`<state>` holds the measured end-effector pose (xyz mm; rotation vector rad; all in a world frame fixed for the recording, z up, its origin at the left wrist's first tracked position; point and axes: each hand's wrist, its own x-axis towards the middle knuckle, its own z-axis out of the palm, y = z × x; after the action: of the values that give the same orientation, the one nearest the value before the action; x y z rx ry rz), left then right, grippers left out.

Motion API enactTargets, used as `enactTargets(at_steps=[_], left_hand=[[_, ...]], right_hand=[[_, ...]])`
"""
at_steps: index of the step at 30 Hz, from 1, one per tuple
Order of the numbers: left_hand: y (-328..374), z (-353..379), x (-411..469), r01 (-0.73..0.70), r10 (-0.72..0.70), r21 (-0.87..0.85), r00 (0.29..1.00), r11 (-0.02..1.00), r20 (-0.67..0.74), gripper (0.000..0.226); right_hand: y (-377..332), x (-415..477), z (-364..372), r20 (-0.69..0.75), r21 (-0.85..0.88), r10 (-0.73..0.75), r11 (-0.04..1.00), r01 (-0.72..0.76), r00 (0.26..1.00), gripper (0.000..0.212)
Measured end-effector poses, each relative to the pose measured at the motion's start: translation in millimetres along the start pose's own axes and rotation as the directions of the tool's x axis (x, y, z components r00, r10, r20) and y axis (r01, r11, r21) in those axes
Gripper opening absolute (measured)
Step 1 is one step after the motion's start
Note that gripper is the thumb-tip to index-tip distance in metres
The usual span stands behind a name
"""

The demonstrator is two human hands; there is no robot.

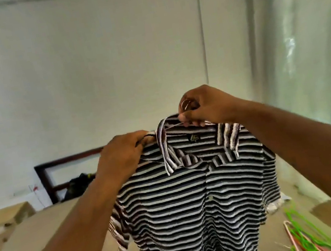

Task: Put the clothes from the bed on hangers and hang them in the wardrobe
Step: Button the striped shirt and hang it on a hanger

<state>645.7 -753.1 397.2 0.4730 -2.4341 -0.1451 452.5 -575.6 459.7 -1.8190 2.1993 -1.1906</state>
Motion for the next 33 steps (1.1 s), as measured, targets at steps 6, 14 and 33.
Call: enactTargets(at_steps=[6,14,33], left_hand=[[18.5,-33.4,27.2,-0.087,0.067,-0.097,0.979,0.991,-0.192,0.026],[106.6,-61.1,89.4,-0.242,0.217,-0.204,0.966,0.948,-0.138,0.056],[121.7,-88.7,93.2,-0.259,0.288,0.132,0.909,0.957,-0.303,0.018]], right_hand=[[-25.4,0.8,-62.3,-0.111,-0.063,-0.079,0.995,0.072,0.991,0.014],[-57.4,-4.7,-104.4,-0.166,-0.175,-0.162,0.976,0.132,0.973,0.014],[-41.9,-67.4,-139.3,-0.251,-0.293,0.033,0.950,-0.109,0.967,0.052]])
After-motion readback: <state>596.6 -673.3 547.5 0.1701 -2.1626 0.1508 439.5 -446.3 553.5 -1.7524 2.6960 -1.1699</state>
